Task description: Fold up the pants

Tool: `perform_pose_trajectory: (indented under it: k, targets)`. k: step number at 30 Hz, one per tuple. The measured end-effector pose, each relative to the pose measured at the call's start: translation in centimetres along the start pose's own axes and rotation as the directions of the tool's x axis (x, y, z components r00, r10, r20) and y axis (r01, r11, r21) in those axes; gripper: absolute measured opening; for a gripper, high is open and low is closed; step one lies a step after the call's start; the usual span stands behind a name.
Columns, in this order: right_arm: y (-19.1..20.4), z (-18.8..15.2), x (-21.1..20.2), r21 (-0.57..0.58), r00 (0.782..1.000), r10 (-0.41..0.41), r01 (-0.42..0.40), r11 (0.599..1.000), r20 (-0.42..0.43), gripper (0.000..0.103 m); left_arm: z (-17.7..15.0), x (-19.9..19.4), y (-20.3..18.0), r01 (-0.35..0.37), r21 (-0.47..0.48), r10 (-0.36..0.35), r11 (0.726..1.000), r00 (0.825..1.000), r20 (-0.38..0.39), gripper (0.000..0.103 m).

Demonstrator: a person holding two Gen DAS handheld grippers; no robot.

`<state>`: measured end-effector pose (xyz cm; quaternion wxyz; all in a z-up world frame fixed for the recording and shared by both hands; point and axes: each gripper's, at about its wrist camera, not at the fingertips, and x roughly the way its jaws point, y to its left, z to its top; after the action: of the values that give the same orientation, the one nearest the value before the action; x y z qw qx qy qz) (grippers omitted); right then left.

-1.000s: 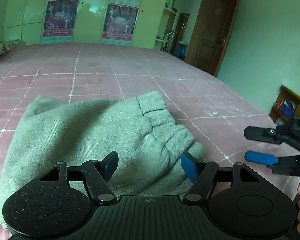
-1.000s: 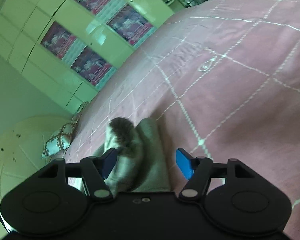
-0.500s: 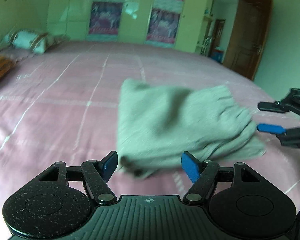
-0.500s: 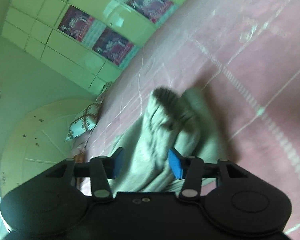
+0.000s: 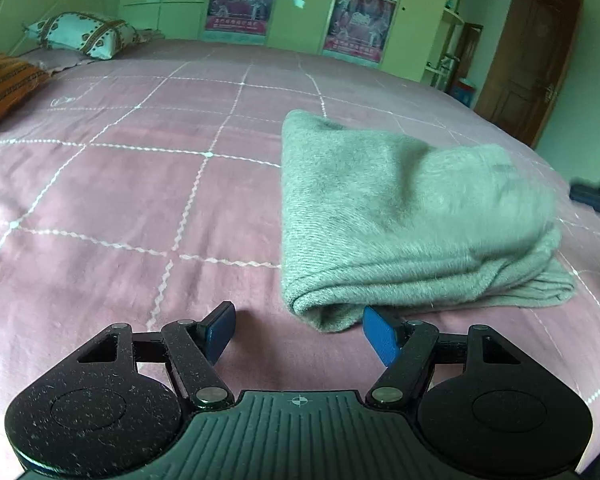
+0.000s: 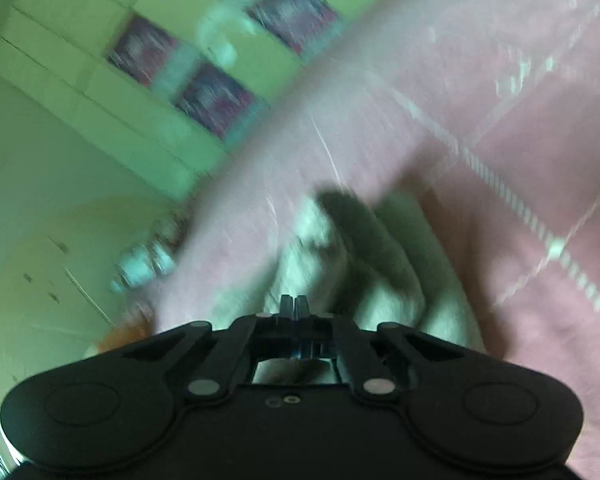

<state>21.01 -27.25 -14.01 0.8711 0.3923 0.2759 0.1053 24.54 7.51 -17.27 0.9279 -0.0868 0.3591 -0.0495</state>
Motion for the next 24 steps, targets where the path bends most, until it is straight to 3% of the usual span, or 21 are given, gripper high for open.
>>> perform_pose_trajectory:
  k: [3, 5, 8, 14, 18, 20, 24]
  targets:
    - [-1.9, 0.0, 0.4, 0.048, 0.995, -0.022, 0.027, 0.999, -0.092, 0.0, 0.0, 0.4, -0.1, -0.002, 0.0, 0.002, 1.0, 1.0, 0.005, 0.071]
    - [-2.4, -0.4, -0.3, 0.076, 0.996, 0.025, -0.018, 0.997, -0.084, 0.015, -0.1, 0.4, -0.1, 0.001, -0.006, -0.001, 1.0, 1.0, 0.007, 0.072]
    - [-2.0, -0.9, 0.6, 0.075, 0.991, 0.04, -0.031, 0.997, -0.127, 0.015, -0.2, 0.5, 0.2, 0.009, -0.023, -0.009, 1.0, 1.0, 0.009, 0.072]
    - [-1.7, -1.3, 5.0, 0.111, 0.983, -0.04, 0.061, 0.992, -0.18, 0.026, -0.3, 0.2, 0.8, 0.003, -0.054, -0.002, 0.999, 1.0, 0.022, 0.072]
    - [-1.1, -0.9, 5.7, 0.076, 0.978, -0.072, 0.088, 0.993, -0.196, 0.024, -0.4, 0.5, 1.0, 0.0, -0.07, 0.001, 0.998, 1.0, 0.019, 0.072]
    - [-0.8, -0.7, 5.5, 0.055, 0.965, -0.123, 0.139, 0.989, -0.231, 0.019, -0.4, 0.6, 0.9, -0.006, -0.064, 0.007, 0.998, 1.0, 0.018, 0.072]
    - [-0.6, -1.1, 4.7, 0.099, 0.962, -0.125, 0.152, 0.983, -0.241, 0.02, -0.4, 0.7, 1.0, -0.005, -0.068, 0.007, 0.998, 1.0, 0.02, 0.073]
